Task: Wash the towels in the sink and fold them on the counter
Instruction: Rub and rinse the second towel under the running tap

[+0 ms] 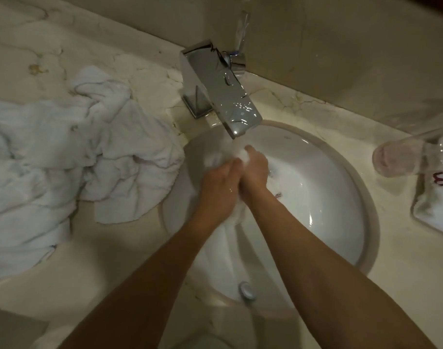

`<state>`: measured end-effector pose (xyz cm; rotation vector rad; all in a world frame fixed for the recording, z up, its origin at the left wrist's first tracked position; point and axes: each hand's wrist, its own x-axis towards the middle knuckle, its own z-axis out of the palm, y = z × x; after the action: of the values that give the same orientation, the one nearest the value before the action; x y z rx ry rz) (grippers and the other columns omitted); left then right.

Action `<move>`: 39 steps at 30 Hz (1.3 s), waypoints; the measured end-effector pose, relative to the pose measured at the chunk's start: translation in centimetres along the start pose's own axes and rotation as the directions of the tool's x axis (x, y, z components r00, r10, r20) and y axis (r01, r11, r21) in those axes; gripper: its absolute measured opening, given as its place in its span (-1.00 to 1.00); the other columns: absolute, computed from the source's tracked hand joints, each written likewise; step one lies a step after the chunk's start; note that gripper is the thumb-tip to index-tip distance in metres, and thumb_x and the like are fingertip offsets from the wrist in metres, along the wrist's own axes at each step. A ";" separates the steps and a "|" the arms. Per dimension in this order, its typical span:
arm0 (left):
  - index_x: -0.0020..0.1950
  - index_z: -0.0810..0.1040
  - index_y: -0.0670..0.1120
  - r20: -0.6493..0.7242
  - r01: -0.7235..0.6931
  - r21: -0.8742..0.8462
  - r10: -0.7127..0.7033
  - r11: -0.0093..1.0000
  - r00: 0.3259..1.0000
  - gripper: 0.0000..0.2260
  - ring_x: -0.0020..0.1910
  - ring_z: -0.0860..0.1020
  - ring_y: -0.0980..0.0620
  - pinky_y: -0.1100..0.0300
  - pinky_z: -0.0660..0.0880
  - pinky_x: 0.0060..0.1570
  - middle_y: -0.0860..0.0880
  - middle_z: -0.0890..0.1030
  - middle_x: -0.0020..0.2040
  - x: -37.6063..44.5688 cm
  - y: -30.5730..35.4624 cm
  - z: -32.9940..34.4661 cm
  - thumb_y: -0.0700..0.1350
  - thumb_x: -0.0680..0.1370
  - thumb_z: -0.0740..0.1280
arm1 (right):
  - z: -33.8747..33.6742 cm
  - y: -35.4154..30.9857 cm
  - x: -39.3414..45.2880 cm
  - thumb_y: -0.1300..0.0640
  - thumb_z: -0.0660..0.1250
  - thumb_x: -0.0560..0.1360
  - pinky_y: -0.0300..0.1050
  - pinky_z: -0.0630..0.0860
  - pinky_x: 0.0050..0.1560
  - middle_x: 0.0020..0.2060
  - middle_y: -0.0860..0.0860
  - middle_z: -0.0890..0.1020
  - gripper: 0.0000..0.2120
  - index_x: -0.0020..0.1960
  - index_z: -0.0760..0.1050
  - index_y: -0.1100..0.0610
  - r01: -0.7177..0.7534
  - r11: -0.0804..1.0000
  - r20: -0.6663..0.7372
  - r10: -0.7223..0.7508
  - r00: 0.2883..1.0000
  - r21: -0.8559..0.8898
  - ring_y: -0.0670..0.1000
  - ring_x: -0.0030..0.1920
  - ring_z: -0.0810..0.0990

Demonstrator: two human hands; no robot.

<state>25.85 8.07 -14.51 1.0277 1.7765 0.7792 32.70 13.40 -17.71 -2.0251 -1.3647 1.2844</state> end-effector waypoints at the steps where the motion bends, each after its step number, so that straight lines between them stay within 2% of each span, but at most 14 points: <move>1: 0.12 0.60 -0.11 -0.023 -0.012 0.024 0.012 1.000 1.000 -0.67 -0.06 0.60 0.06 0.28 0.45 -0.07 -0.03 0.63 -0.05 -0.1 -0.6 0.4 0.00 0.70 0.09 | -0.2 0.2 -0.4 0.23 0.19 0.64 0.08 0.53 0.22 0.11 0.23 0.59 -0.76 0.25 0.48 0.28 -0.070 0.991 0.031 0.066 0.997 0.116 0.21 0.14 0.58; 4: -0.03 0.62 -0.13 -0.081 0.184 -0.115 -0.194 0.976 0.978 -0.62 -0.09 0.62 -0.05 0.15 0.56 -0.01 -0.07 0.66 -0.13 1.4 -2.4 0.1 0.13 0.59 0.17 | -0.6 1.8 -2.4 0.23 0.15 0.62 0.02 0.58 -0.01 -0.01 0.16 0.65 -0.75 0.24 0.52 0.16 -0.178 0.903 0.112 0.146 0.983 0.391 0.06 -0.04 0.63; 7: 0.11 0.61 -0.19 0.072 0.416 -0.329 -0.417 0.848 0.906 -0.75 0.10 0.61 -0.26 -0.06 0.57 0.11 -0.14 0.66 0.00 2.4 -4.2 -1.8 -0.10 0.54 0.26 | -2.9 4.7 -5.4 0.38 0.10 0.53 0.04 0.61 0.00 0.08 0.26 0.63 -0.59 0.32 0.50 0.24 -0.355 0.738 0.305 0.209 0.929 0.574 0.20 0.04 0.62; 9: 0.12 0.58 -0.26 0.319 0.568 -0.598 -0.482 0.565 0.816 -0.70 0.13 0.60 -0.24 -0.10 0.56 0.14 -0.17 0.61 0.07 0.5 -4.5 -3.2 -0.25 0.41 0.31 | -4.8 6.8 -7.5 0.29 0.08 0.57 0.21 0.46 0.34 0.33 0.34 0.48 -0.54 0.44 0.39 0.32 -0.516 0.515 0.491 0.197 0.848 0.685 0.31 0.32 0.48; 12: -0.02 0.58 -0.22 0.619 0.742 -0.628 -0.429 0.233 0.658 -0.72 0.02 0.55 -0.16 0.02 0.47 0.17 -0.20 0.56 0.02 -2.3 -4.9 -4.0 -0.17 0.30 0.43 | -6.9 8.8 -9.7 -0.19 0.05 0.67 0.27 0.10 0.55 0.50 0.28 0.34 -0.37 0.53 0.30 0.25 -0.683 0.354 0.664 0.193 0.722 0.639 0.28 0.51 0.28; 15: 0.18 0.64 -0.21 0.701 0.803 -0.467 -0.398 0.370 0.591 -0.63 0.10 0.62 -0.17 -0.03 0.47 0.26 -0.19 0.67 0.08 -3.9 -4.0 -2.9 0.03 0.52 0.41 | -6.4 9.2 -9.7 -0.34 0.07 0.63 0.19 0.11 0.57 0.47 0.23 0.40 -0.28 0.51 0.37 0.21 -0.779 0.290 0.762 0.195 0.617 0.557 0.23 0.50 0.34; 19: 0.07 0.67 -0.14 0.350 0.542 -0.390 -0.425 0.744 0.835 -0.67 0.01 0.68 -0.18 -0.16 0.54 0.20 -0.17 0.71 -0.03 -2.1 -2.4 -1.4 0.10 0.51 0.43 | -4.7 9.4 -5.5 0.15 0.43 0.56 0.05 0.47 0.38 0.16 0.07 0.62 -0.64 0.30 0.55 0.30 -0.786 0.180 0.690 0.392 0.609 0.591 0.02 0.21 0.58; 22: -0.11 0.64 -0.12 0.250 0.516 -0.527 -0.457 0.675 0.853 -0.67 -0.09 0.62 -0.18 -0.13 0.53 0.09 -0.19 0.66 -0.15 1.4 -1.6 -1.0 0.14 0.40 0.41 | -4.8 5.8 -5.0 0.02 0.30 0.61 0.04 0.46 0.36 0.06 0.21 0.68 -0.63 0.10 0.64 0.35 -0.769 0.069 0.721 0.304 0.623 0.636 0.13 0.16 0.61; 25: -0.03 0.66 -0.14 0.231 0.453 -0.569 -0.396 0.686 0.889 -0.61 -0.15 0.59 -0.13 -0.06 0.53 0.09 -0.17 0.62 -0.17 3.4 0.2 -0.7 0.14 0.35 0.41 | -4.7 2.0 -5.5 -0.22 0.21 0.61 0.05 0.39 0.44 0.31 0.16 0.57 -0.43 0.39 0.51 0.20 -0.716 0.174 0.680 0.227 0.697 0.676 0.12 0.30 0.54; 27: 0.18 0.57 -0.23 0.231 0.417 -0.523 -0.348 0.743 0.909 -0.59 -0.13 0.58 -0.05 0.17 0.55 -0.03 -0.15 0.60 -0.03 3.6 2.0 -1.3 0.03 0.47 0.37 | -4.3 0.5 -5.4 -0.19 0.22 0.62 0.03 0.52 0.28 0.21 0.10 0.64 -0.51 0.30 0.57 0.18 -0.653 0.379 0.605 0.255 0.755 0.655 0.07 0.16 0.63; 30: 0.35 0.48 -0.28 0.125 0.318 -0.325 -0.293 0.891 0.948 -0.65 0.23 0.55 -0.11 0.16 0.44 0.20 -0.23 0.56 0.25 4.2 2.2 -0.9 -0.07 0.67 0.24 | -3.5 -0.2 -3.6 -0.08 0.33 0.58 -0.03 0.63 0.05 0.00 0.10 0.72 -0.69 0.09 0.64 0.14 -0.399 0.737 0.332 0.246 0.910 0.545 0.02 -0.05 0.71; 33: 0.25 0.59 -0.12 0.103 0.255 -0.034 -0.251 0.966 0.963 -0.51 0.13 0.56 0.01 0.16 0.43 0.21 -0.04 0.61 0.12 2.6 2.1 -0.3 0.21 0.66 0.09 | -2.2 -0.5 -1.9 -0.13 0.35 0.51 0.12 0.60 0.17 -0.01 0.08 0.72 -0.67 0.07 0.64 0.11 -0.323 0.802 0.135 0.296 0.946 0.503 0.09 0.02 0.69; 36: 0.24 0.54 -0.10 0.134 0.354 -0.186 -0.333 0.916 0.933 -0.61 0.03 0.57 0.00 0.13 0.51 0.05 -0.03 0.60 0.04 2.6 -0.9 -1.2 0.10 0.70 0.04 | -0.2 -1.4 -2.2 -0.18 0.30 0.52 0.06 0.60 0.03 -0.16 0.05 0.71 -0.65 -0.07 0.66 0.09 0.003 0.981 0.119 -0.027 0.992 0.193 0.08 -0.08 0.68; 39: 0.35 0.43 -0.33 0.129 0.399 -0.269 -0.378 0.876 0.917 -0.57 0.21 0.52 -0.19 0.02 0.41 0.19 -0.33 0.55 0.17 3.6 -2.0 -0.7 -0.07 0.74 -0.06 | 0.5 -1.8 -0.8 -0.26 0.28 0.39 0.06 0.57 -0.02 -0.10 0.14 0.68 -0.53 -0.05 0.61 0.14 0.039 0.999 0.139 -0.043 0.989 0.031 0.18 -0.03 0.65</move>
<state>23.69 10.29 -17.35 0.4731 1.6699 0.7091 31.22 13.39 -16.35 -1.9099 -1.4336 1.4423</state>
